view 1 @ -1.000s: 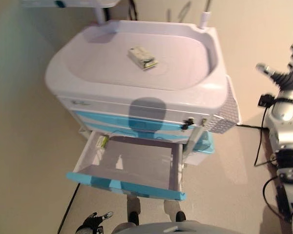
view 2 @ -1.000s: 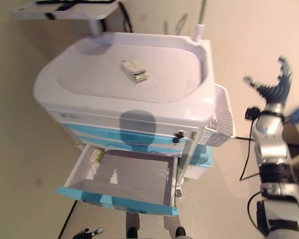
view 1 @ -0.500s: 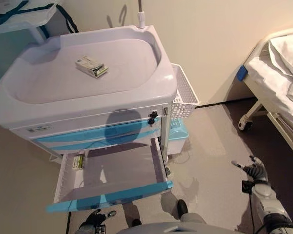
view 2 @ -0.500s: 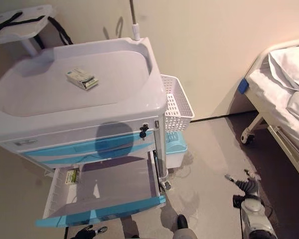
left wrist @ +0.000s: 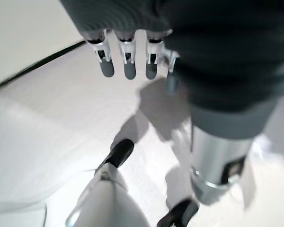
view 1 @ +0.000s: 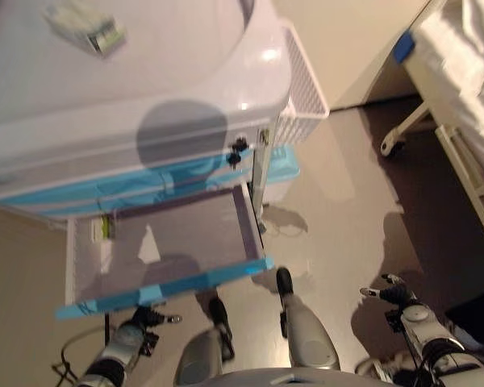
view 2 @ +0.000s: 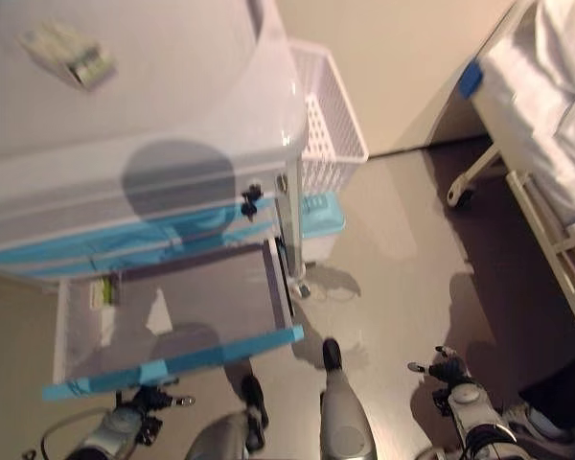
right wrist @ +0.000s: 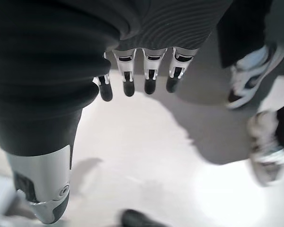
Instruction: Open the drawer and pick up the medicine
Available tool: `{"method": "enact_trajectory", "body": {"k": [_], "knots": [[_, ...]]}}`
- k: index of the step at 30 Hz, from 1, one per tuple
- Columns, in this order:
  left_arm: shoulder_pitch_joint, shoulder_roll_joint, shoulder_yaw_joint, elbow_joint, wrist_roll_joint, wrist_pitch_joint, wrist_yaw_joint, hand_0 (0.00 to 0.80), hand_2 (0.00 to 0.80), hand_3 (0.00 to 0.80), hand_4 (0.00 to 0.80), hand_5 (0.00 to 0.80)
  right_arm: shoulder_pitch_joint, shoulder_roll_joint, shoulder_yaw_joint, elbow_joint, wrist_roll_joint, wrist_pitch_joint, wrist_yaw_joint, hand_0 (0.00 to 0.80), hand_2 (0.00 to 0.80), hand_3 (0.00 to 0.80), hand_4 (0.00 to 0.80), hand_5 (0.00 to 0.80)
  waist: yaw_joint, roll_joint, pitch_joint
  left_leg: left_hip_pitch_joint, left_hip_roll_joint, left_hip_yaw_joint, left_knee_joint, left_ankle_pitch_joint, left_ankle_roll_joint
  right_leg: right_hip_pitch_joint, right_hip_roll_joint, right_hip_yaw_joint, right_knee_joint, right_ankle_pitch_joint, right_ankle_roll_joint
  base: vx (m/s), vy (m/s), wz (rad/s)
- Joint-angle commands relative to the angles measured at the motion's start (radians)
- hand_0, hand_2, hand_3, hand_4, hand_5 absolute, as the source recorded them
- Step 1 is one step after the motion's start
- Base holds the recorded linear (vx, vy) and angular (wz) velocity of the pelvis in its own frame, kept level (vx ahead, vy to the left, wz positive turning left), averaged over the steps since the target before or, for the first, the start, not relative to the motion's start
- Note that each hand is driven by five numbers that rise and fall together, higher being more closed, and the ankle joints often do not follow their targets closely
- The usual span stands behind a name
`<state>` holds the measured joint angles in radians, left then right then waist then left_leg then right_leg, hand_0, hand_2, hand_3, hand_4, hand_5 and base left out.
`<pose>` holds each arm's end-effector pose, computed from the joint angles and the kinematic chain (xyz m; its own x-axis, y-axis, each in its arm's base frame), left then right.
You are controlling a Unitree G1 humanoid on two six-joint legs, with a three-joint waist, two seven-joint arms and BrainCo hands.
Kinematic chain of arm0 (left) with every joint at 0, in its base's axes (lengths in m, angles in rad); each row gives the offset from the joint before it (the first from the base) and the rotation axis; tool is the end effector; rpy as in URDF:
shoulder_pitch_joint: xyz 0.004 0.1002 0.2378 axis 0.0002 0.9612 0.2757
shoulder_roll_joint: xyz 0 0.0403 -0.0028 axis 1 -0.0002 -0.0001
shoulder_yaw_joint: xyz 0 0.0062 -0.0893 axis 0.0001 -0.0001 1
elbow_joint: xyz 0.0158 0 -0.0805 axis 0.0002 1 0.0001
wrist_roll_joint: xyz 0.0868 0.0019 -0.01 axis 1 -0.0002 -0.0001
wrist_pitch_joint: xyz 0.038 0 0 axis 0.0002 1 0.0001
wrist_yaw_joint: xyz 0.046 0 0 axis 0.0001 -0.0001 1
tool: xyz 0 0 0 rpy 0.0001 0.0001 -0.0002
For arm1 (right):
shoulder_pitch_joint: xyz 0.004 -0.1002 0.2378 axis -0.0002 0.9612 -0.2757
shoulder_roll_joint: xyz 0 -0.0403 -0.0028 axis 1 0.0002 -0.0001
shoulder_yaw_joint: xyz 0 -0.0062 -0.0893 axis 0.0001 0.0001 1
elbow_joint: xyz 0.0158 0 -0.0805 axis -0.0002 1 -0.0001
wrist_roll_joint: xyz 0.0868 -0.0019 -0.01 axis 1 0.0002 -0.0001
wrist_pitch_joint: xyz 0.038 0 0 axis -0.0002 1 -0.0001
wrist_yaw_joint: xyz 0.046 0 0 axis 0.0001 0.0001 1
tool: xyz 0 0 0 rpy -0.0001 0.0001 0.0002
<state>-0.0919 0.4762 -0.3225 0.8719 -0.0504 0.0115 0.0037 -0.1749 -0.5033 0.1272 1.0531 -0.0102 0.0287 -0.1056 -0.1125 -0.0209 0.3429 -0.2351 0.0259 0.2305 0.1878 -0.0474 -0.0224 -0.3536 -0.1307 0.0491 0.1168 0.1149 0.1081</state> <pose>0.1452 0.2521 -0.0404 0.6732 0.1621 -0.7215 0.2622 0.8600 0.4378 0.1501 -0.2880 -0.0304 0.6175 -0.4365 -0.6544 -0.0297 0.8184 -0.5739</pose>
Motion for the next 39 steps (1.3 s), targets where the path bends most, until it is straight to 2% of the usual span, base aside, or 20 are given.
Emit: {"method": "enact_trajectory", "body": {"k": [1, 4, 7, 8, 11, 14, 15, 17, 19, 22, 23, 25, 26, 29, 35, 39], "knots": [[-0.031, 0.086, 0.016, -0.185, 0.004, -0.034, 0.011, 0.0, 0.0, 0.0, 0.0, 0.0, -0.005, -0.05, 0.048, 0.01, -0.011, -0.011, -0.017, 0.0, 0.0, 0.0, 0.0, 0.0, 0.006, 0.007, -0.001, -0.153, -0.018, -0.046, 0.225, -0.119, 0.05, -0.098, 0.014, -0.004, 0.236, -0.151, 0.035, -0.235, -0.04, 0.2], [-0.081, 0.168, -0.022, -0.305, -0.017, -0.038, -0.021, 0.0, 0.0, 0.0, 0.0, 0.0, -0.018, -0.06, 0.067, 0.038, -0.018, -0.003, -0.001, 0.0, 0.0, 0.0, 0.0, 0.0, 0.005, 0.015, 0.022, -0.254, -0.013, -0.054, 0.326, -0.145, 0.05, -0.192, 0.003, -0.01, 0.333, -0.178, 0.025, -0.16, -0.028, 0.34], [-0.137, 0.241, -0.034, -0.399, -0.045, -0.039, -0.035, 0.0, 0.0, 0.0, 0.0, 0.0, -0.035, -0.073, 0.08, 0.038, -0.012, -0.004, 0.007, 0.0, 0.0, 0.0, 0.0, 0.0, 0.004, 0.024, 0.037, -0.312, -0.01, -0.057, 0.371, -0.153, 0.05, -0.252, 0.002, -0.004, 0.368, -0.181, 0.019, -0.061, 0.002, 0.22], [-0.179, 0.276, -0.039, -0.439, -0.069, -0.041, -0.031, 0.0, 0.0, 0.0, 0.0, 0.0, -0.046, -0.071, 0.096, 0.054, -0.009, -0.004, 0.009, 0.0, 0.0, 0.0, 0.0, 0.0, 0.007, 0.036, 0.047, -0.324, -0.009, -0.065, 0.391, -0.182, 0.044, -0.269, 0.007, -0.001, 0.392, -0.209, 0.021, 0.0, 0.0, 0.0], [-0.232, 0.318, -0.039, -0.473, -0.088, -0.042, -0.02, 0.0, 0.0, 0.0, 0.0, 0.0, -0.054, -0.07, 0.112, 0.046, -0.014, -0.004, 0.013, 0.0, 0.0, 0.0, 0.0, 0.0, 0.008, 0.04, 0.055, -0.337, -0.007, -0.064, 0.394, -0.179, 0.043, -0.287, 0.01, 0.001, 0.397, -0.211, 0.018, -0.006, -0.001, -0.01], [-0.338, 0.391, -0.069, -0.49, -0.098, -0.045, -0.013, 0.0, 0.0, 0.0, 0.0, 0.0, -0.078, -0.079, 0.145, 0.043, -0.027, -0.005, 0.017, 0.0, 0.0, 0.0, 0.0, 0.0, 0.008, 0.04, 0.064, -0.351, -0.003, -0.061, 0.401, -0.18, 0.043, -0.303, 0.018, 0.006, 0.398, -0.21, 0.015, -0.02, -0.012, -0.03], [-0.397, 0.445, -0.089, -0.492, -0.119, -0.053, -0.009, 0.0, 0.0, 0.0, 0.0, 0.0, -0.089, -0.087, 0.169, 0.036, -0.038, -0.009, 0.02, 0.0, 0.0, 0.0, 0.0, 0.0, 0.007, 0.04, 0.069, -0.358, 0.0, -0.059, 0.407, -0.181, 0.042, -0.309, 0.02, 0.007, 0.397, -0.206, 0.016, -0.02, -0.021, -0.05], [-0.428, 0.468, -0.104, -0.492, -0.122, -0.056, -0.01, 0.0, 0.0, 0.0, 0.0, 0.0, -0.093, -0.087, 0.18, 0.036, -0.045, -0.01, 0.023, 0.0, 0.0, 0.0, 0.0, 0.0, 0.007, 0.04, 0.071, -0.36, 0.002, -0.059, 0.411, -0.181, 0.041, -0.313, 0.02, 0.008, 0.398, -0.206, 0.016, -0.01, -0.016, -0.05], [-0.505, 0.508, -0.143, -0.46, -0.123, -0.056, -0.009, 0.0, 0.0, 0.0, 0.0, 0.0, -0.111, -0.094, 0.194, 0.03, -0.044, -0.012, 0.023, 0.0, 0.0, 0.0, 0.0, 0.0, 0.004, 0.039, 0.073, -0.363, 0.006, -0.052, 0.414, -0.182, 0.041, -0.321, 0.026, 0.013, 0.393, -0.2, 0.017, 0.0, 0.0, 0.0], [-0.57, 0.516, -0.179, -0.413, -0.118, -0.059, -0.006, 0.0, 0.0, 0.0, 0.0, 0.0, -0.12, -0.088, 0.206, 0.036, -0.041, -0.017, 0.023, 0.0, 0.0, 0.0, 0.0, 0.0, 0.001, 0.037, 0.075, -0.366, 0.01, -0.05, 0.416, -0.183, 0.041, -0.324, 0.029, 0.019, 0.388, -0.196, 0.018, -0.004, -0.01, -0.1], [-0.654, 0.528, -0.225, -0.363, -0.071, -0.059, 0.003, 0.0, 0.0, 0.0, 0.0, 0.0, -0.126, -0.081, 0.219, 0.037, -0.043, -0.02, 0.022, 0.0, 0.0, 0.0, 0.0, 0.0, -0.005, 0.035, 0.076, -0.368, 0.015, -0.045, 0.421, -0.184, 0.04, -0.33, 0.032, 0.024, 0.386, -0.193, 0.019, 0.003, -0.009, -0.06], [-0.7, 0.534, -0.242, -0.318, -0.066, -0.058, 0.009, 0.0, 0.0, 0.0, 0.0, 0.0, -0.123, -0.078, 0.231, 0.025, -0.042, -0.024, 0.023, 0.0, 0.0, 0.0, 0.0, 0.0, -0.01, 0.03, 0.076, -0.368, 0.023, -0.038, 0.428, -0.191, 0.041, -0.336, 0.038, 0.034, 0.387, -0.192, 0.02, 0.016, 0.006, -0.05], [-0.74, 0.534, -0.252, -0.246, -0.069, -0.057, 0.016, 0.0, 0.0, 0.0, 0.0, 0.0, -0.121, -0.07, 0.249, 0.027, -0.051, -0.027, 0.024, 0.0, 0.0, 0.0, 0.0, 0.0, -0.014, 0.025, 0.073, -0.367, 0.031, -0.026, 0.434, -0.195, 0.041, -0.34, 0.045, 0.045, 0.383, -0.188, 0.021, 0.02, 0.016, -0.1], [-0.793, 0.526, -0.261, -0.175, -0.06, -0.05, 0.032, 0.0, 0.0, 0.0, 0.0, 0.0, -0.124, -0.056, 0.27, 0.038, -0.058, -0.029, 0.026, 0.0, 0.0, 0.0, 0.0, 0.0, -0.018, 0.018, 0.071, -0.364, 0.041, -0.013, 0.437, -0.2, 0.041, -0.34, 0.053, 0.058, 0.374, -0.183, 0.023, 0.02, 0.019, -0.22], [-0.933, 0.472, -0.254, 0.088, -0.029, -0.031, 0.112, 0.0, 0.0, 0.0, 0.0, 0.0, -0.139, -0.01, 0.331, 0.054, -0.075, -0.034, 0.018, 0.0, 0.0, 0.0, 0.0, 0.0, -0.028, -0.007, 0.063, -0.365, 0.062, 0.005, 0.44, -0.202, 0.041, -0.345, 0.074, 0.079, 0.35, -0.17, 0.027, 0.017, -0.013, -0.2], [-0.953, 0.46, -0.255, 0.144, -0.031, -0.025, 0.107, 0.0, 0.0, 0.0, 0.0, 0.0, -0.137, 0.006, 0.356, 0.045, -0.073, -0.037, 0.016, 0.0, 0.0, 0.0, 0.0, 0.0, -0.033, -0.014, 0.055, -0.364, 0.063, 0.002, 0.426, -0.198, 0.038, -0.339, 0.076, 0.074, 0.332, -0.166, 0.029, 0.024, -0.027, -0.18]]}}
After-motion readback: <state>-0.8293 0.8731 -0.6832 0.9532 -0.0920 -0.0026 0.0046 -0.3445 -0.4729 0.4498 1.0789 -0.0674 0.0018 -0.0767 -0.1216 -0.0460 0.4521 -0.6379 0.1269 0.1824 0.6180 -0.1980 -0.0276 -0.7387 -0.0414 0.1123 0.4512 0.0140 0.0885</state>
